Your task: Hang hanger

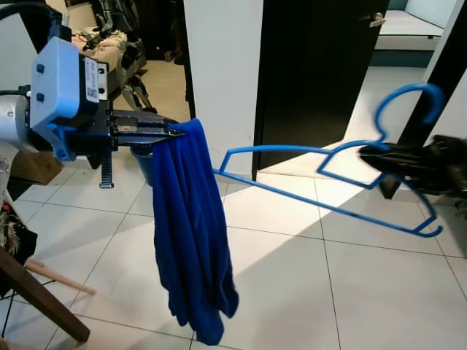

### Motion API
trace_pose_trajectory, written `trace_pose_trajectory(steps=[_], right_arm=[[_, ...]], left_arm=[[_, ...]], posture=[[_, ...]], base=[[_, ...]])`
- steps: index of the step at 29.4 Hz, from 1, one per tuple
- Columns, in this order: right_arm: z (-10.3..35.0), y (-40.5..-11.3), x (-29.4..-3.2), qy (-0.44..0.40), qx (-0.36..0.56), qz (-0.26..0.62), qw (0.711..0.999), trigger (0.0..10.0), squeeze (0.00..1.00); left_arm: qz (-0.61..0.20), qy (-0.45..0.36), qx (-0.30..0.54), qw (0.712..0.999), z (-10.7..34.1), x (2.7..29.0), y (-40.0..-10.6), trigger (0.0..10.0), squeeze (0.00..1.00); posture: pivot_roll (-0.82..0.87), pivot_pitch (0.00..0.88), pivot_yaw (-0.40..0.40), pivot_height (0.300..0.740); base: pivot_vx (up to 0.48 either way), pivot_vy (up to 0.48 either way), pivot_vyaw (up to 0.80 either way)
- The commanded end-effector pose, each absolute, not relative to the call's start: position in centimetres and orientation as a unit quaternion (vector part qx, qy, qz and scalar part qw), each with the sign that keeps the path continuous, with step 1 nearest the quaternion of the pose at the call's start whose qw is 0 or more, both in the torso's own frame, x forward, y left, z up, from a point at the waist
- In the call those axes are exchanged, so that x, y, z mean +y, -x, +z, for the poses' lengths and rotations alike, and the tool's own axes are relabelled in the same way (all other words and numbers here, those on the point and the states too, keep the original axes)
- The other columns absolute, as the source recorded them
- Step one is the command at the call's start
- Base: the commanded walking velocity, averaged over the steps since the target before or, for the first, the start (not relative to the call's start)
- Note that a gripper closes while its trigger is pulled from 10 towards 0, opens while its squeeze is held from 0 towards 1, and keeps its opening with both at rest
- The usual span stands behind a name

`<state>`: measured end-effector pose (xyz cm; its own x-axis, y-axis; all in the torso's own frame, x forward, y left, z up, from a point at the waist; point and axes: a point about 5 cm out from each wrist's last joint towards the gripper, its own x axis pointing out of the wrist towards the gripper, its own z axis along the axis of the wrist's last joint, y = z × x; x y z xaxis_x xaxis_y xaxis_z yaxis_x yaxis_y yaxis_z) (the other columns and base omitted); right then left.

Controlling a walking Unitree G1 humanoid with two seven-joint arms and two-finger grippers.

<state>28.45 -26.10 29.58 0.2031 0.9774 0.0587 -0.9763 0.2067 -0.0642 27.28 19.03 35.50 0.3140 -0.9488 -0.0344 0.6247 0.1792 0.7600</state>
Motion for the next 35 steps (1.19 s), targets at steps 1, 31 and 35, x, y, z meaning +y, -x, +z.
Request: trace_pose_trajectory(steps=[1,31,35], right_arm=[[29.7,-28.5,-26.2,0.002,-0.044,0.625,0.78,10.0,0.0],[27.6,-28.9,-24.2,0.124,0.039,0.576,0.807,10.0,0.0],[27.7,-28.8,-24.0,0.127,0.036,0.575,0.807,10.0,0.0]], left_arm=[[-0.535,-0.346,-0.229,0.736,34.9,18.7,-27.8,10.0,0.0],[-0.434,-0.278,-0.23,0.825,26.3,19.8,-31.8,10.0,0.0],[-0.443,-0.283,-0.235,0.818,26.6,19.6,-31.7,10.0,0.0]], posture=[[-0.01,0.0,0.038,0.731],[-0.06,0.0,0.019,0.731],[-0.07,0.0,0.021,0.731]], base=[[0.0,0.0,-0.8],[0.0,0.0,-0.8],[0.0,0.0,-0.8]])
